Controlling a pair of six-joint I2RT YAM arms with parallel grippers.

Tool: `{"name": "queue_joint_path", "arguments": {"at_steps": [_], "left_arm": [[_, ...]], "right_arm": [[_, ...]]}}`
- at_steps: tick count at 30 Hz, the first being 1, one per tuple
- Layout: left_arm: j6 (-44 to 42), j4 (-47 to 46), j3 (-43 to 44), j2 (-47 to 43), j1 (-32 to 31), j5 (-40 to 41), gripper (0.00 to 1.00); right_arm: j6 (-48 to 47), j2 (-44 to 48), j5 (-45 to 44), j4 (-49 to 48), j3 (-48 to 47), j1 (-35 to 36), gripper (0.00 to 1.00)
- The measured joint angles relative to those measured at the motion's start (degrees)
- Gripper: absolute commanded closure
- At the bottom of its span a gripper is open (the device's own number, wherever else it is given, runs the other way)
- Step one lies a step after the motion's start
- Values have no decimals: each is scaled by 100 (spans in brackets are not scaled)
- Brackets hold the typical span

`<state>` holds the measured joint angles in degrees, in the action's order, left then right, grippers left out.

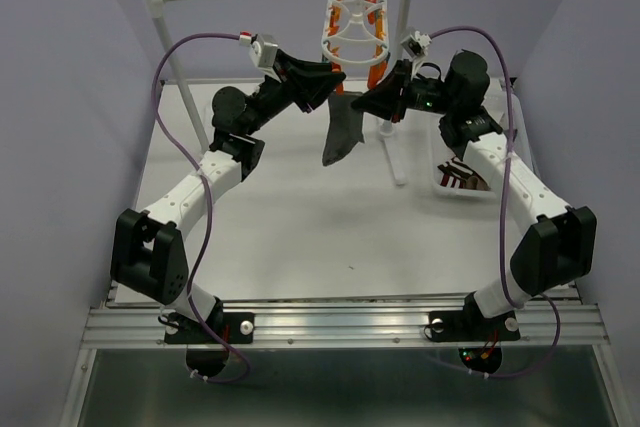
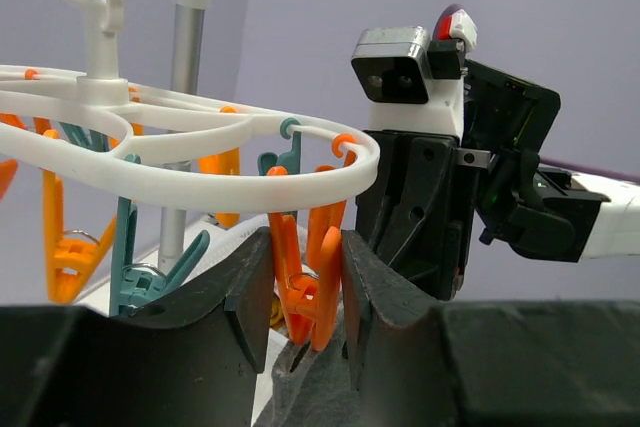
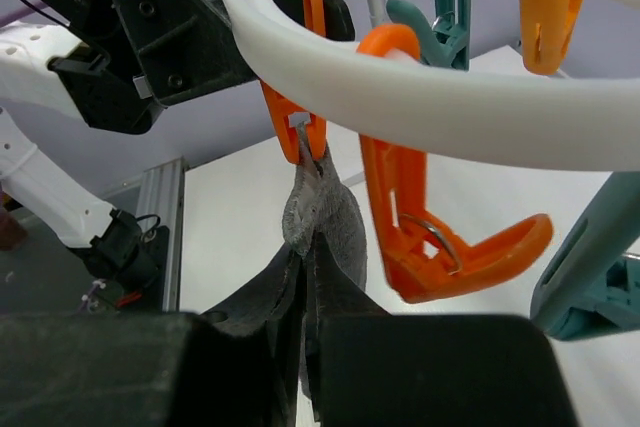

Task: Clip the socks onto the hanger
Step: Open the clamp at the hanger.

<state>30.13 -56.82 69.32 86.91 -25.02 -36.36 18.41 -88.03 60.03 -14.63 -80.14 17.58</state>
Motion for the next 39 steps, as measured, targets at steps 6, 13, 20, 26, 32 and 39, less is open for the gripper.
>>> {"name": "queue_joint_path", "arguments": {"at_steps": [6,13,20,26,32,39], "left_arm": [[153,-81,0,2,4,-79,100],[289,-168,2,133,37,-221,100],[361,-177,7,328,37,-317,100],[492,-293,15,367,70,-444,100],[675,-352,92,378,144,-680,100],[789,-356,269,444,188,-938,100]], "right_arm": [[157,-109,61,-164,-83,0,99],[249,-264,389,-264,-271,0,99],[280,-354,514,-262,-319,0,99],[223,-365,507,-258,-341,-2,99],[-184,-365,385,-61,-341,-107,99],[-501,-470,317,238,-474,-144,99]]}}
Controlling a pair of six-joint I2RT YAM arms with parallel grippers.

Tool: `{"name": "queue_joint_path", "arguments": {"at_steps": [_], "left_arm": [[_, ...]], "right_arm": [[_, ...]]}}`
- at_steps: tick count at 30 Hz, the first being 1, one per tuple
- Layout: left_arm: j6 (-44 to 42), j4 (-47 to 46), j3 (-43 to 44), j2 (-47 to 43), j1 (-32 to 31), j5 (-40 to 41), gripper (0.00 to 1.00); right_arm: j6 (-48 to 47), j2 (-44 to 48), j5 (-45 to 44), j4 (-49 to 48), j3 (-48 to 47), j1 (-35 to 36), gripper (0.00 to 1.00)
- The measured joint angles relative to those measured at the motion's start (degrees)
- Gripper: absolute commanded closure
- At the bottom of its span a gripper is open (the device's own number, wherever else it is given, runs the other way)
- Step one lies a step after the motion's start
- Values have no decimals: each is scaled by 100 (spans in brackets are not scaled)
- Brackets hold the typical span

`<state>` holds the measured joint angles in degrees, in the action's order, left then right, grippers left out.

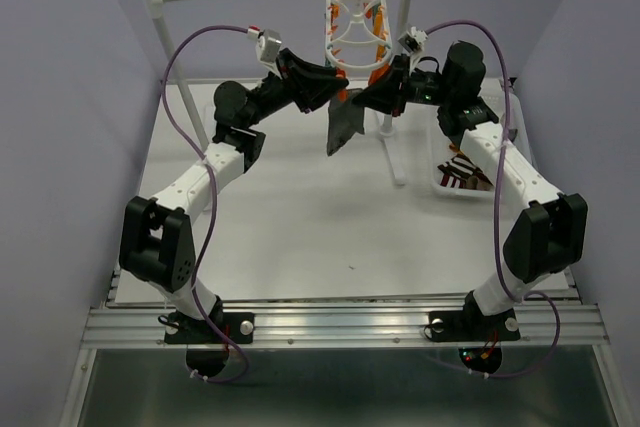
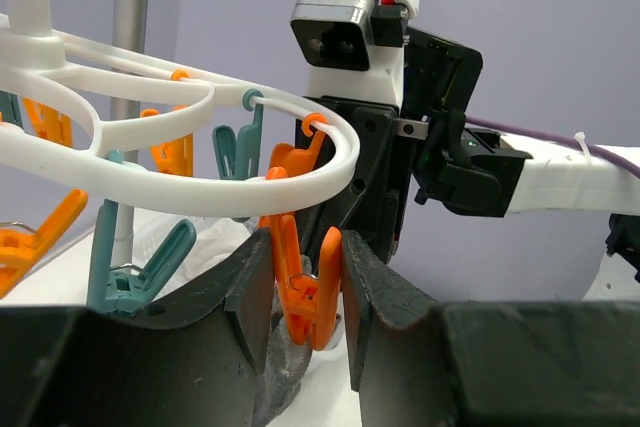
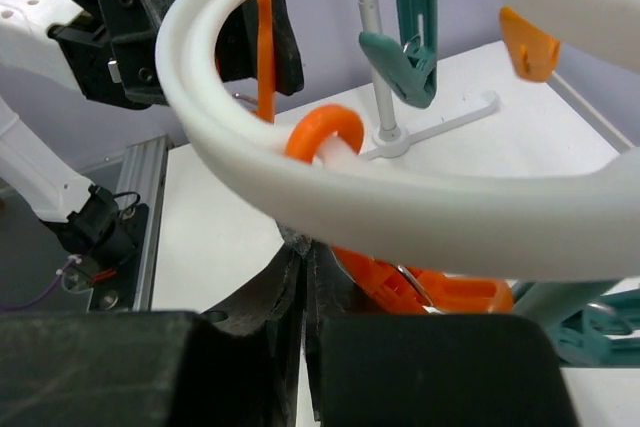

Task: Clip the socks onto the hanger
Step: Open the clamp at the hanger, then clamp the sock onto the hanger.

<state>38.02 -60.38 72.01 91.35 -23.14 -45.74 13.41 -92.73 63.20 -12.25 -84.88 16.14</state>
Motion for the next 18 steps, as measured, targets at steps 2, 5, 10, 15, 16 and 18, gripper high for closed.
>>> {"name": "queue_joint_path", "arguments": {"at_steps": [2,5,10,15,16,18], "left_arm": [[-4,26,15,20,0,-11,100],[-22,63,15,52,0,-7,100],[-31,109,37,129,0,55,100],[-50,153,48,179,0,221,100],[-50,151,48,181,0,236,100],[-50,149,52,181,0,251,100]], "right_arm": [[11,-52,50,-7,-59,0,99],[144,-63,184,-66,-59,0,99],[372,-63,415,-256,-59,0,99],[535,-63,516,-326,-52,0,99],[540,-63,516,-323,-46,0,99],[540,-63,511,-289,-42,0,99]]}}
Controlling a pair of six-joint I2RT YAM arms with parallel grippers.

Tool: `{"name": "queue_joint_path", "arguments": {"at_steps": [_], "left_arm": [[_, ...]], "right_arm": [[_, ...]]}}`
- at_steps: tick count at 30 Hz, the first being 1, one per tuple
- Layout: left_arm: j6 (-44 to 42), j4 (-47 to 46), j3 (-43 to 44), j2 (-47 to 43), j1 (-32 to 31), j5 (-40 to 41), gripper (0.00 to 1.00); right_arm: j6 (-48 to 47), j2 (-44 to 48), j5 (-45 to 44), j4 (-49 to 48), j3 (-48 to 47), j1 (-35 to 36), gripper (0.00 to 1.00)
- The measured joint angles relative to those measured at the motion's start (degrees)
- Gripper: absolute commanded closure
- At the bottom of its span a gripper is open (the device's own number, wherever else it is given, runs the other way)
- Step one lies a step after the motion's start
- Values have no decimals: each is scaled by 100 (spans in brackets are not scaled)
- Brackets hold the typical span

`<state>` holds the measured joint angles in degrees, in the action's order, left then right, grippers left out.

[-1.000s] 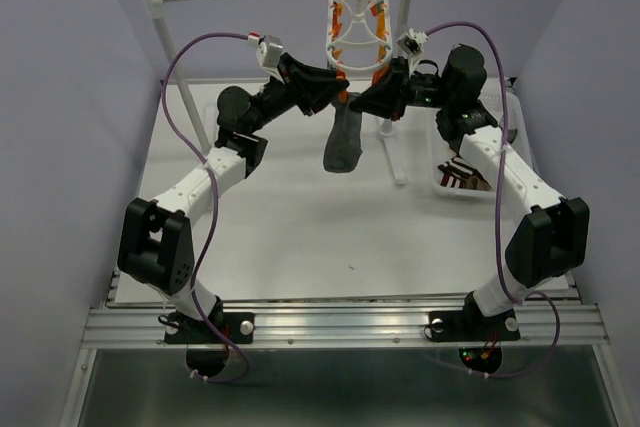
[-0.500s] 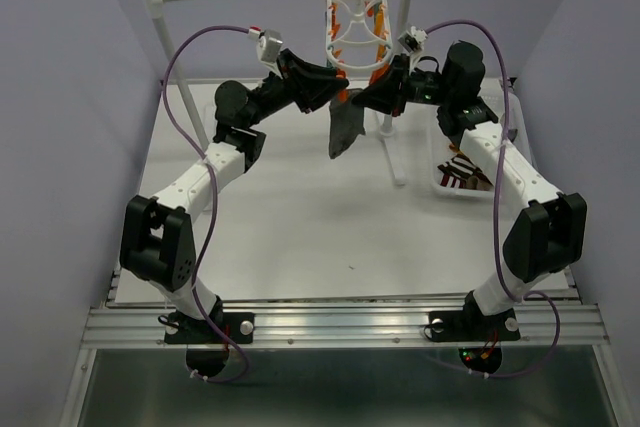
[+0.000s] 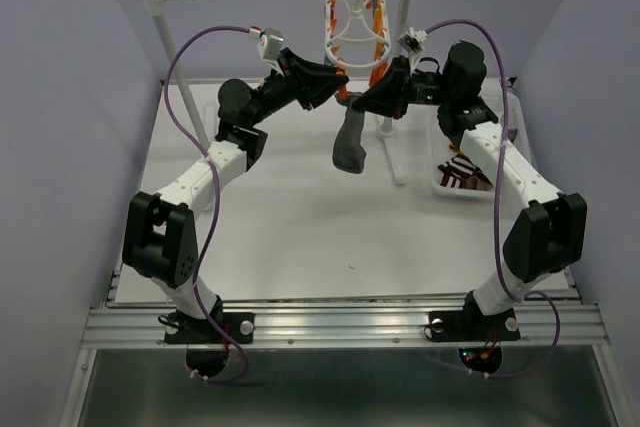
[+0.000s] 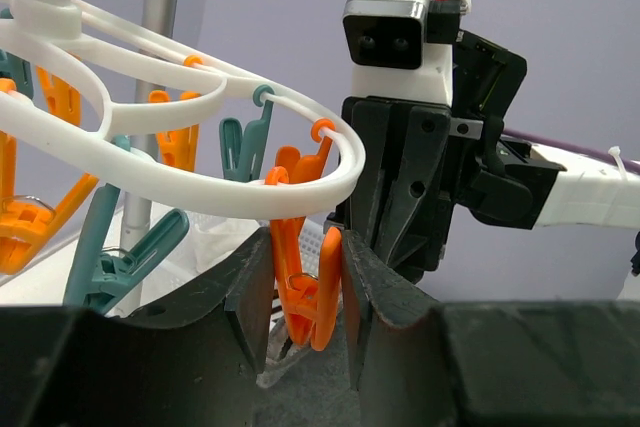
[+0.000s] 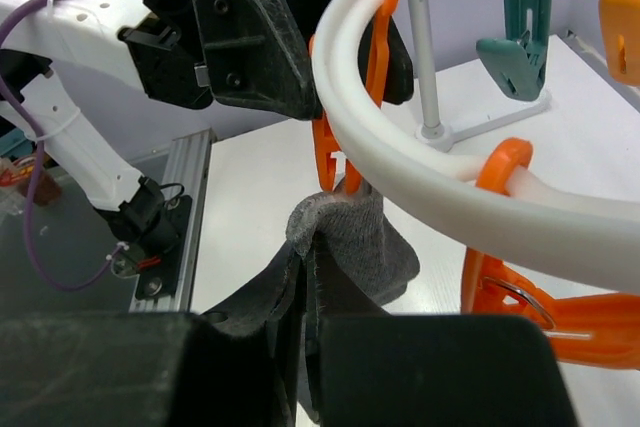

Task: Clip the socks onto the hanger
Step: Clamp the sock onto the hanger.

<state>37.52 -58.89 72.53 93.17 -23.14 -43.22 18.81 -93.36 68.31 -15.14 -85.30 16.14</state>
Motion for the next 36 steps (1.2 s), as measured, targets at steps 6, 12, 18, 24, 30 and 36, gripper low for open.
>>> {"name": "queue_joint_path", "arguments": {"at_steps": [6,12,18,24,30,36], "left_arm": [[-2,-13,61,-2,0,7,100],[55,-74,199,87,0,-101,100],[142,-133,334,208,0,-227,100],[160,-149,334,214,0,-299,100],[157,-177,334,214,0,-306,100],[188,-234,348,249,7,-295,100]], "right_arm": [[-280,0,-122,501,-2,0,99],[-439,-2,-160,837,-4,2,99],[-476,-142,-192,885,-155,68,99],[-479,-369,-258,925,-468,120,99],[-382,-455,-249,920,-586,149,99],[-382,-455,-221,918,-584,168,99]]}}
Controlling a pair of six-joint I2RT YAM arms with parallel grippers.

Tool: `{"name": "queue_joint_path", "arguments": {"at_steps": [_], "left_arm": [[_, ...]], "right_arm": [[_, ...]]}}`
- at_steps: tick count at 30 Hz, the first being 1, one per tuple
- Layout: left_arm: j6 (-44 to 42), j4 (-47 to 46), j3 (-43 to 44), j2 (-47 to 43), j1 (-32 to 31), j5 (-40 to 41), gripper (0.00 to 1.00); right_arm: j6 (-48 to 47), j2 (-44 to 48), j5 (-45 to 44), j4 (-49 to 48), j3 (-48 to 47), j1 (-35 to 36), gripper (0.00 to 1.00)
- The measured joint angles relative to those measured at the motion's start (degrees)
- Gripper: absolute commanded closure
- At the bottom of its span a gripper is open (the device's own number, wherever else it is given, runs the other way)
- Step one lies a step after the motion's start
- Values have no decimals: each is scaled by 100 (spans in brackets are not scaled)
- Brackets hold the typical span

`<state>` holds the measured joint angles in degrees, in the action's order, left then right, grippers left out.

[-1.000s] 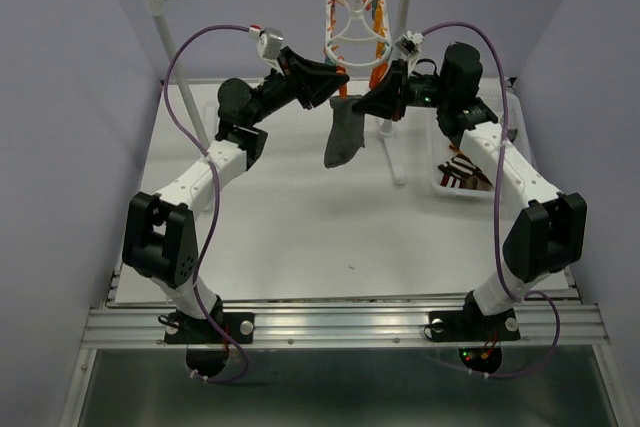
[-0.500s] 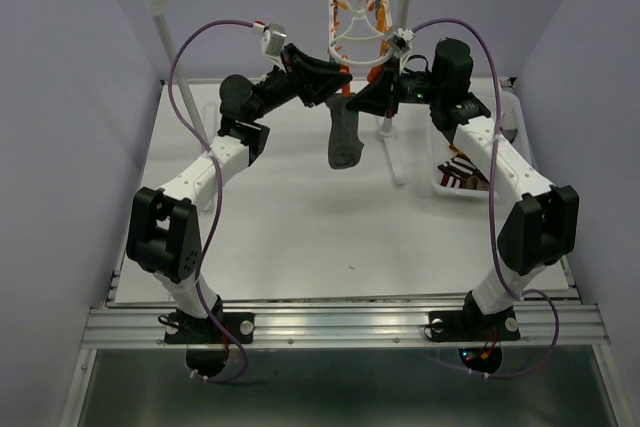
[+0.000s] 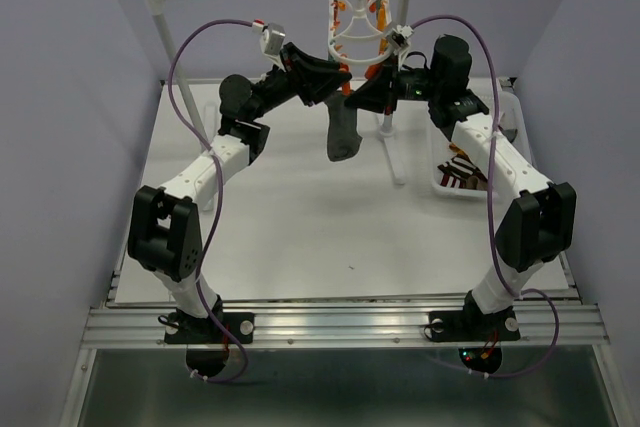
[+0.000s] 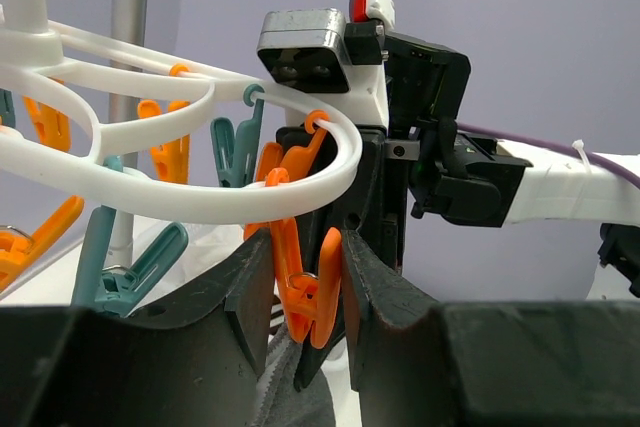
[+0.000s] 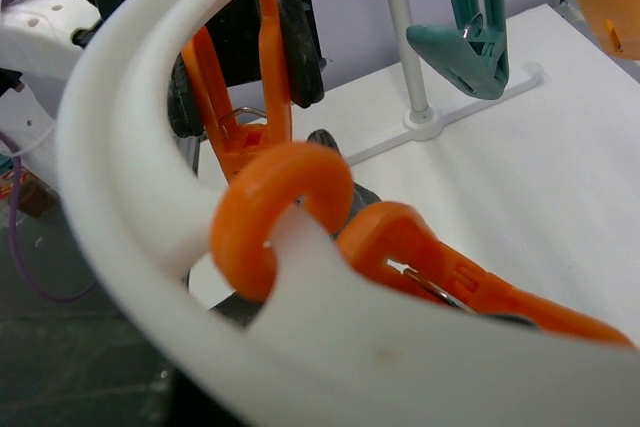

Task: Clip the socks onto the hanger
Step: Clamp the sock onto the hanger.

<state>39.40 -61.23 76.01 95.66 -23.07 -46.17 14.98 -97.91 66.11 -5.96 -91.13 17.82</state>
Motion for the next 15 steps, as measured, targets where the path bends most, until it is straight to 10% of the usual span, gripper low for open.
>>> {"name": "queue_joint_path", "arguments": {"at_steps": [15], "left_arm": [[76,-114,85,116,2,-13,100]], "right_arm": [[7,-11,74,-2,-66,66,99]]}}
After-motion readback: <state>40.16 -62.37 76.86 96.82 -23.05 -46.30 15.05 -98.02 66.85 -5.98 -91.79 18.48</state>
